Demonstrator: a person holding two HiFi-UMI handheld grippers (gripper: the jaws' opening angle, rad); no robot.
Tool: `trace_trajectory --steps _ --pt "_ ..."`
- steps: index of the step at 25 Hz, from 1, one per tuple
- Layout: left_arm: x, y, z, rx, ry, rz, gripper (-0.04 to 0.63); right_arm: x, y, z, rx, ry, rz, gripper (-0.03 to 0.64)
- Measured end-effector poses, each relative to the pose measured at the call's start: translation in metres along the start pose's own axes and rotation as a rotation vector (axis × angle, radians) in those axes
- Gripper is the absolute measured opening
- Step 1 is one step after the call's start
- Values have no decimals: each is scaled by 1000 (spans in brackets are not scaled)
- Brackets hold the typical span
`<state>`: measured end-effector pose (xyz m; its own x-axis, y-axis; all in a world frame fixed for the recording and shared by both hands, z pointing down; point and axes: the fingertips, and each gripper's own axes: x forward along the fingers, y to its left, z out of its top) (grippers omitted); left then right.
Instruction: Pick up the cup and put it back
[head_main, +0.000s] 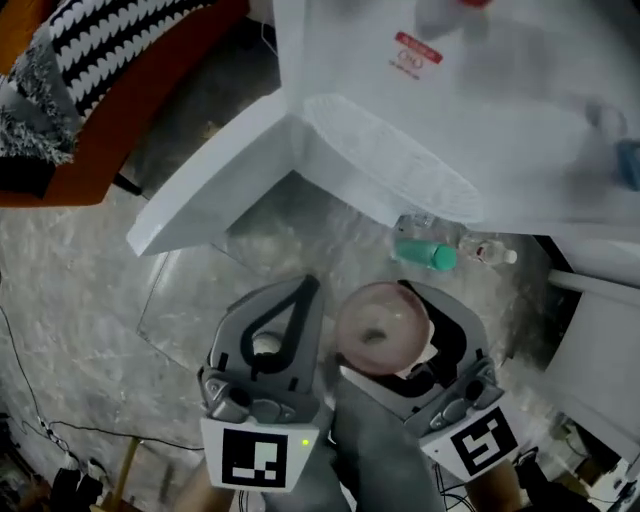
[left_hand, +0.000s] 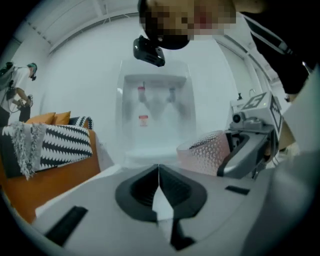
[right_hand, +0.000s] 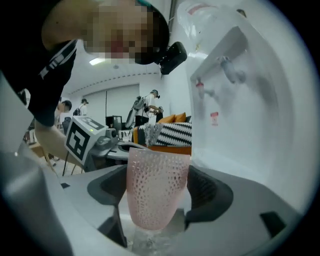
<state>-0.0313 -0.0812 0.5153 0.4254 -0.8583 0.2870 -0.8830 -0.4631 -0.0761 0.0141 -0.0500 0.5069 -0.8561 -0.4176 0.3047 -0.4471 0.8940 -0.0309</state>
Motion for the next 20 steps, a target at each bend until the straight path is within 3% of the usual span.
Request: trace_trajectory --steps 2,4,7,11,14,17,18,20 --pt "16 -5 -48 25 -4 -10 14 13 -12 -51 -19 16 -30 377" --pt "29 -10 -97 29 5 -28 12 25 -24 -98 8 14 -53 377" --pt "44 -18 -155 92 -4 -28 14 43 -40 -157 61 -25 -75 377" --pt "67 -26 -216 39 -22 -58 12 68 -56 -209 111 -104 -117 376" --pt "79 -26 -249 -7 15 -98 12 82 -53 -241 106 -109 -135 376" --pt "91 -19 -269 -100 39 -105 12 93 -55 -260 97 -129 -146 376" --pt "95 -19 -273 -87 47 -96 12 95 -56 -264 94 -134 -152 376" --pt "100 -22 -279 11 67 -70 14 96 -60 -273 93 -127 -172 376"
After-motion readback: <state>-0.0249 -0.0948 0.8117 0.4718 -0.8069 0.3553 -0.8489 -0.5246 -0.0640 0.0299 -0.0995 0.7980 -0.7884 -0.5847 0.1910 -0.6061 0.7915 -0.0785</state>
